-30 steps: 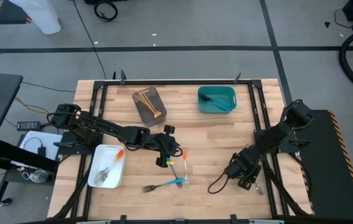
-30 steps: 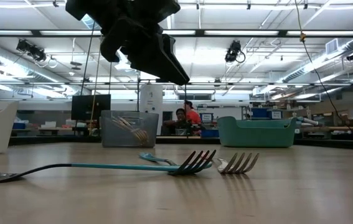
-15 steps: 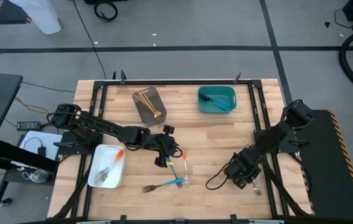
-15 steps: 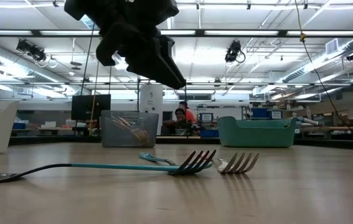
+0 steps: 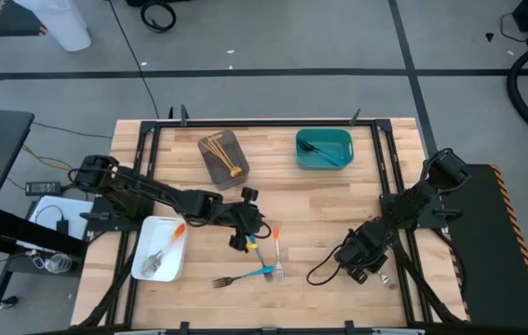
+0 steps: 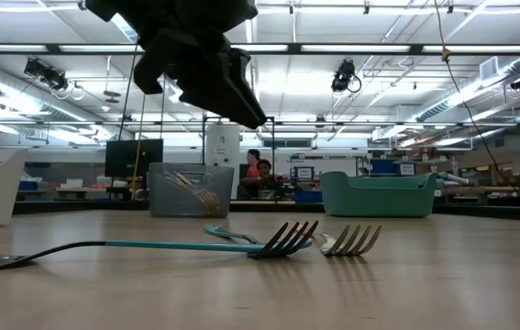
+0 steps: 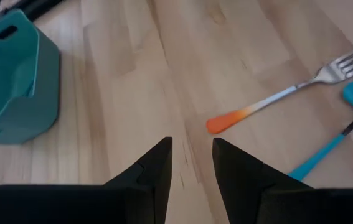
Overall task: Sort silverware by color (type)
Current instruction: Put the orange fork into the white bin
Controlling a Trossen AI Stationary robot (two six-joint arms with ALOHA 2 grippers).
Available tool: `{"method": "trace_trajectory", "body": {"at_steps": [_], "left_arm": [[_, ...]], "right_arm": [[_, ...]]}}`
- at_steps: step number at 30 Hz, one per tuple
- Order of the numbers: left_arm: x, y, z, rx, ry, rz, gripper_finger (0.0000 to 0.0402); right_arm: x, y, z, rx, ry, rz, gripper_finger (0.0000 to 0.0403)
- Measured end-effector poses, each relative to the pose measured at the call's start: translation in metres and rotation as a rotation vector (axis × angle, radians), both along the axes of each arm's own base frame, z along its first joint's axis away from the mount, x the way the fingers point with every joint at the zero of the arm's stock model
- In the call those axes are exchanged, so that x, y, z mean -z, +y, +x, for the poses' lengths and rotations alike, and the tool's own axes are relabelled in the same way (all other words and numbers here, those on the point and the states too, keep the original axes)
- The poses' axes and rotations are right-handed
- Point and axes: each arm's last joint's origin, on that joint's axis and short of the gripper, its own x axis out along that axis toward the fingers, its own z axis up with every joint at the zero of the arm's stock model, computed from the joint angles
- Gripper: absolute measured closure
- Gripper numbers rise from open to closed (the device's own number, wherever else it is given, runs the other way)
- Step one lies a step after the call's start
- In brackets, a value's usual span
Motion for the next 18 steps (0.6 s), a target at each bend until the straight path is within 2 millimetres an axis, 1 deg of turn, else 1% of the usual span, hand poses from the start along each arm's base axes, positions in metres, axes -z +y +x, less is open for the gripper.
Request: {"method": "trace_trajectory", "body": {"at_steps": [5,18], "left_arm": [[0.003,0.001,-0.002,-0.006,0.035,0.003,0.0279],[0.005,0.001,-0.005,-0.018,0.073,-0.001,0.0279]], "right_arm": [[-0.002,-0.001,0.000,-0.004,-0.016,-0.006,0.0385],[-0.021,-0.008,0.001,0.010,-0.183,-0.086,0.0387]]}}
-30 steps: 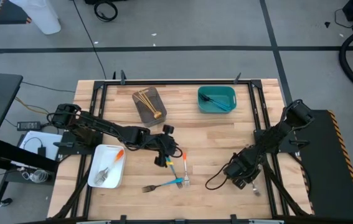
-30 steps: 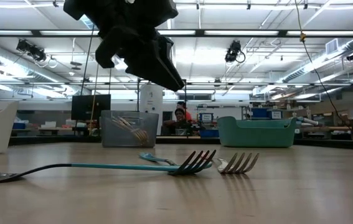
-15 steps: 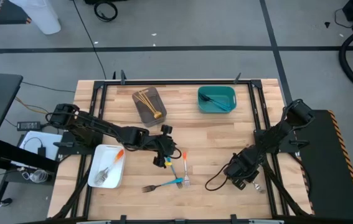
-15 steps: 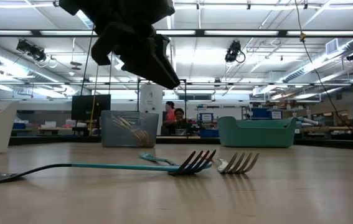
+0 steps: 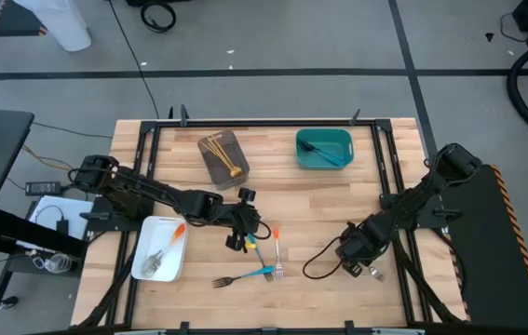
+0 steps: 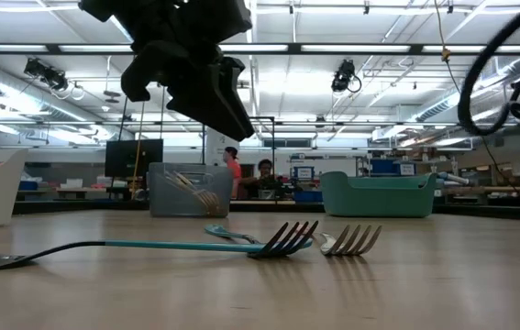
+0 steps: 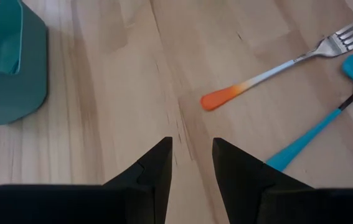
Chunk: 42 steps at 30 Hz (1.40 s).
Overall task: Sort silverware by color (type)
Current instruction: Put the orange fork into the white bin
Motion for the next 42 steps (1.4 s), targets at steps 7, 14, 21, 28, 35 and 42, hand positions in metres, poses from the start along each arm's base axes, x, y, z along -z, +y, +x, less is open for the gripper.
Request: {"method": "trace_trajectory", "body": {"at_steps": [7,14,21,28,35,42], "left_arm": [[0.000,0.000,0.000,-0.002,0.006,0.001,0.0279],[-0.003,0.001,-0.002,-0.015,-0.005,-0.015,0.0279],[-0.005,-0.004,-0.007,-0.020,0.012,-0.040,0.0279],[-0.004,-0.012,-0.010,-0.011,0.030,-0.053,0.0279],[-0.002,-0.014,-0.012,-0.006,0.049,-0.052,0.0279],[-0.002,-0.014,-0.012,-0.007,0.049,-0.053,0.0279]], "right_arm": [[-0.006,-0.003,0.000,-0.003,-0.058,-0.027,0.0387],[-0.007,-0.004,0.000,-0.012,-0.077,-0.044,0.0387],[-0.006,-0.004,0.003,-0.007,-0.130,-0.095,0.0387],[-0.004,-0.006,0.006,0.006,-0.189,-0.189,0.0387],[-0.010,-0.005,0.011,-0.009,-0.245,-0.257,0.0387],[-0.011,-0.005,0.013,-0.030,-0.277,-0.273,0.0387]]}}
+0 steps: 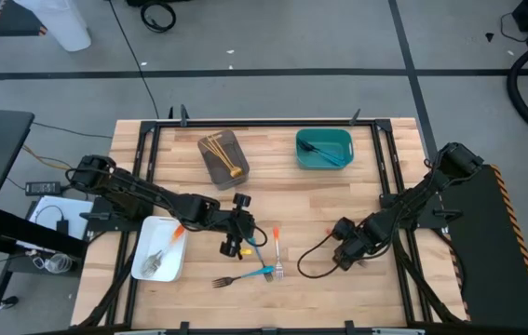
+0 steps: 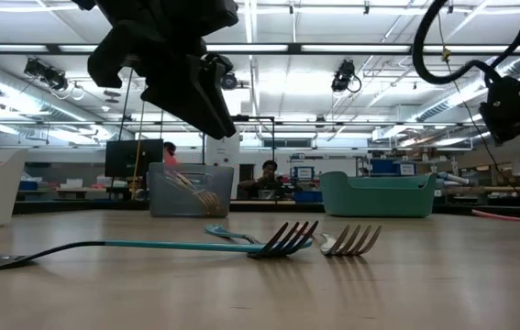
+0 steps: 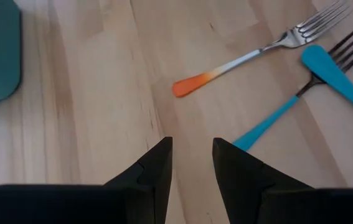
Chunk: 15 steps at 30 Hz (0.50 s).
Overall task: Sort silverware by color (type)
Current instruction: Put the orange fork into the white bin
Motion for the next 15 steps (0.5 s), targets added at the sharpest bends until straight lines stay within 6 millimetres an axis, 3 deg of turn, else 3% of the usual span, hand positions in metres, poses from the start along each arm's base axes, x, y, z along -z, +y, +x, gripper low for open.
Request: {"method": "trace_trajectory", "body": {"at_steps": [10,15], "left_arm": [[-0.006,-0.005,0.008,0.009,-0.115,-0.164,0.0279],[0.005,-0.006,0.008,0.015,-0.279,-0.267,0.0279]], "right_arm": [[-0.001,0.000,0.005,-0.031,-0.088,-0.055,0.0387],[-0.002,0.000,0.008,-0.047,-0.137,-0.086,0.0387]]}}
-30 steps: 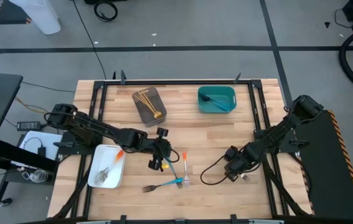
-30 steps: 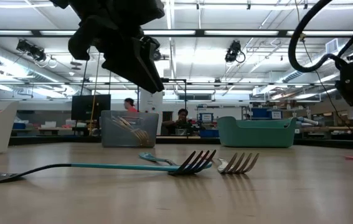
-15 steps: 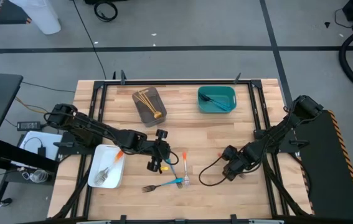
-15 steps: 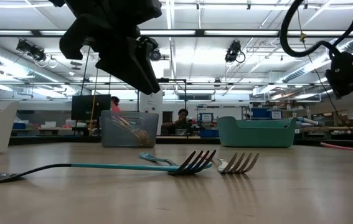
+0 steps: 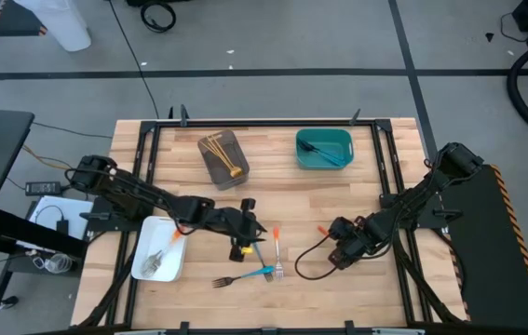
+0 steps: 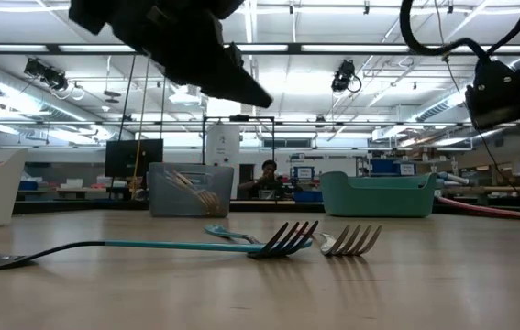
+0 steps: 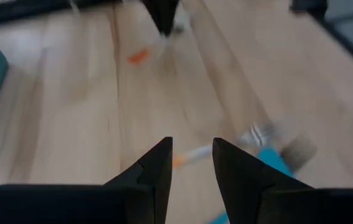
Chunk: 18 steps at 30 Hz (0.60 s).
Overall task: Sort silverware by color (type)
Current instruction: Put the orange fork into the white bin
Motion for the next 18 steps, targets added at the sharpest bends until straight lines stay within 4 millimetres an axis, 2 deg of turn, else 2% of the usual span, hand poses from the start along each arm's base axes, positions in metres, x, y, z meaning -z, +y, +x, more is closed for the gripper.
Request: {"method": "trace_trajectory", "body": {"at_steps": [8,13,18], "left_arm": [[0.008,0.006,-0.004,-0.064,-0.111,-0.129,0.0272],[0.012,0.005,0.000,-0.091,-0.125,-0.188,0.0232],[0.030,0.002,0.010,-0.115,-0.144,-0.235,0.0195]], "right_arm": [[-0.002,0.001,0.005,-0.011,-0.087,-0.043,0.0387],[-0.002,0.001,0.008,-0.001,-0.132,-0.067,0.0387],[-0.004,0.001,0.011,0.015,-0.197,-0.111,0.0387]]}}
